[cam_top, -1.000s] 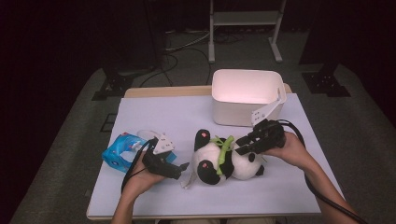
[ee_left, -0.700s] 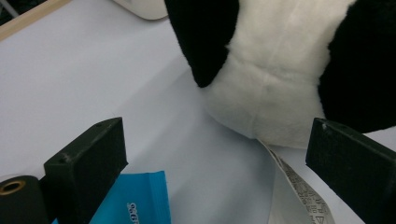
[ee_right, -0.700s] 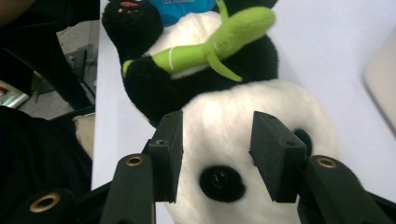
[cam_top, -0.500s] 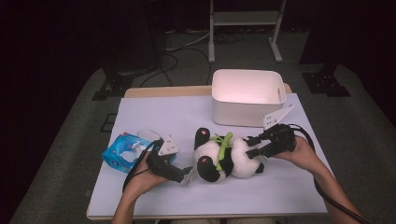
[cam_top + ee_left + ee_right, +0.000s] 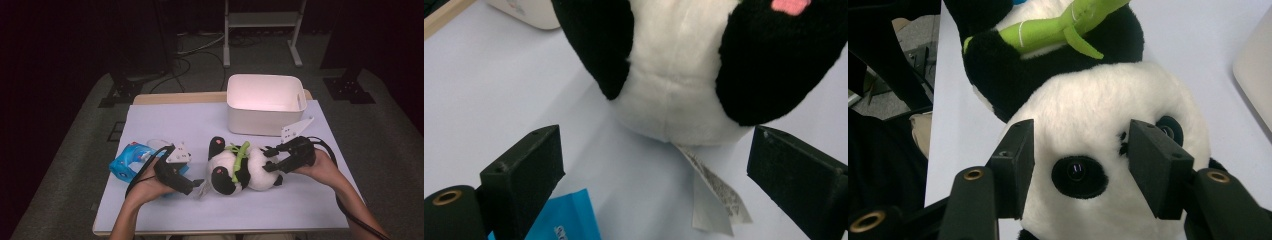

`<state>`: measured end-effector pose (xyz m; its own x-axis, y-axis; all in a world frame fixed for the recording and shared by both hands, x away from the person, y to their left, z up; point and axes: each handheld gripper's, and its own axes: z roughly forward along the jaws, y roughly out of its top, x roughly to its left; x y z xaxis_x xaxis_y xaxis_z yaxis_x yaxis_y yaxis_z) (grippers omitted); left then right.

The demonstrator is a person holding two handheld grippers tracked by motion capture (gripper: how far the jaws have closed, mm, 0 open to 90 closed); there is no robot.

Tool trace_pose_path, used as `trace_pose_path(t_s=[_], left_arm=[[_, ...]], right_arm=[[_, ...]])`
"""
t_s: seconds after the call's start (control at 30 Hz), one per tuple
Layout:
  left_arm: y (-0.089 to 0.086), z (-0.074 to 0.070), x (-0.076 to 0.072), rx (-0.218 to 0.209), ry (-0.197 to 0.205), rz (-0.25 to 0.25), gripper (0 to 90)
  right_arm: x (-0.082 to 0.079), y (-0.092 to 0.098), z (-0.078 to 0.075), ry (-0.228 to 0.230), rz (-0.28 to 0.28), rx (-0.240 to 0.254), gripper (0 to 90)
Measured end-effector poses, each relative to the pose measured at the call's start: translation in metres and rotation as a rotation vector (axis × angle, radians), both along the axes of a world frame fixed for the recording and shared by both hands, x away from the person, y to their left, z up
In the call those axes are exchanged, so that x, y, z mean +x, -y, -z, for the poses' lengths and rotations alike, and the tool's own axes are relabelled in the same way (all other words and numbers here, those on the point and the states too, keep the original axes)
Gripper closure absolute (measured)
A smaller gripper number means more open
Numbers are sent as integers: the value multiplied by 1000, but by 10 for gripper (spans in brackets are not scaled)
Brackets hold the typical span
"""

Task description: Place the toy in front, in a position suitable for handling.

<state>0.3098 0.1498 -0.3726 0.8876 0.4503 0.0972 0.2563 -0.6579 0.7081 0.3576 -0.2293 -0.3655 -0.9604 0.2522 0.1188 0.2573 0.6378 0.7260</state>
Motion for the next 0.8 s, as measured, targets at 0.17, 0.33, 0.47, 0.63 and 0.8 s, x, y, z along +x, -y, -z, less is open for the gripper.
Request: trace_pose_path(t_s=[0.17, 0.33, 0.47, 0.63, 0.8], left_arm=[[-9, -1, 1, -25, -10, 27, 125], [-17, -3, 3, -31, -23, 84, 150], [-29, -5, 7, -27, -39, 99, 200], [-43, -7, 9, -19, -49, 88, 229], [-56, -8, 13, -1, -46, 70, 240]], right_arm=[[-3, 2, 3, 13, -1, 12, 411], [-6, 1, 4, 24, -1, 9, 381], [-9, 0, 4, 45, -2, -5, 363], [-10, -1, 5, 51, -3, -6, 353], [-9, -1, 6, 56, -2, -6, 339]])
